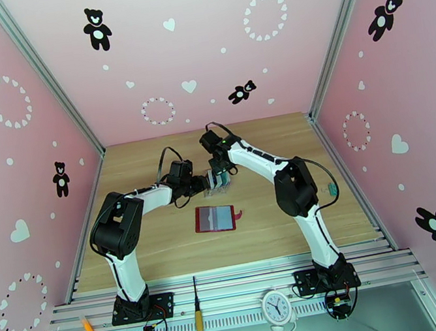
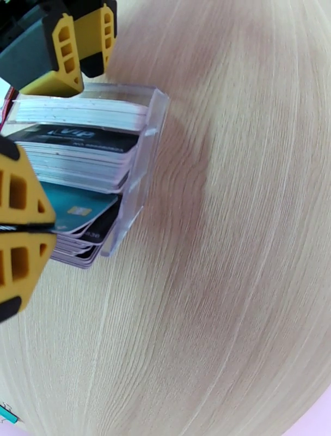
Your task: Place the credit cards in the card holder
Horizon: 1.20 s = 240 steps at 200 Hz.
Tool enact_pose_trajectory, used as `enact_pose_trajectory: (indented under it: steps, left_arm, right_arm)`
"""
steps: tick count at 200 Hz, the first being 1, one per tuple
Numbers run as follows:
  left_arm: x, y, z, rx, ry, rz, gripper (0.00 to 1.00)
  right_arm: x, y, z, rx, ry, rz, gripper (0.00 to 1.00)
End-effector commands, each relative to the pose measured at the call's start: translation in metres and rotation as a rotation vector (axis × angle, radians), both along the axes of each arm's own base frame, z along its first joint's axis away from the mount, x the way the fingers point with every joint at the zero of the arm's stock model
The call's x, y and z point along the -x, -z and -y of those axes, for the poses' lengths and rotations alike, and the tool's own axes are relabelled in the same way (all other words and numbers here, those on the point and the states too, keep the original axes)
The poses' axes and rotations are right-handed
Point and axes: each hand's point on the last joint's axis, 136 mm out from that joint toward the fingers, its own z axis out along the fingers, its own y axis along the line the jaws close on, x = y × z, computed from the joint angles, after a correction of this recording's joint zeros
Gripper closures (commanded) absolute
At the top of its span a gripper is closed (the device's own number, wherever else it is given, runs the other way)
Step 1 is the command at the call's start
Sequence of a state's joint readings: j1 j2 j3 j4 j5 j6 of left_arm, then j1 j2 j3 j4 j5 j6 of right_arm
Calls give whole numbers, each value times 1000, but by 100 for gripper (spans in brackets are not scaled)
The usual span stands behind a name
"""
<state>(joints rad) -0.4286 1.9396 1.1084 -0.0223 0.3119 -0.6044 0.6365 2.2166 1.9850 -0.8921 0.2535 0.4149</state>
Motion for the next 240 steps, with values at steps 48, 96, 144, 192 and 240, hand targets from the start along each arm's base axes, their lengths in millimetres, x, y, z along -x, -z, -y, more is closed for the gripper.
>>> enact_pose_trajectory:
  steps: [48,96,144,192,240]
  left_arm:
    - [16,30,-13,-65,-13,-105,60]
    - [16,29,-13,-65,-10,-104,60]
    - [16,28,-13,-64,-11,-103,60]
    - [16,28,-13,-66,-10,-101,60]
    - [17,28,-13,-65,-10,-103,60]
  right_arm:
    - [11,-22,14,74,5,11,93]
    - [17,-24,-2,65,-21,14,93]
    - [20,-20,-5,74,-27,7,91]
    - [24,-14,-12,52,-41,-22,90]
    - [21,-14,1,143,-28,0,87]
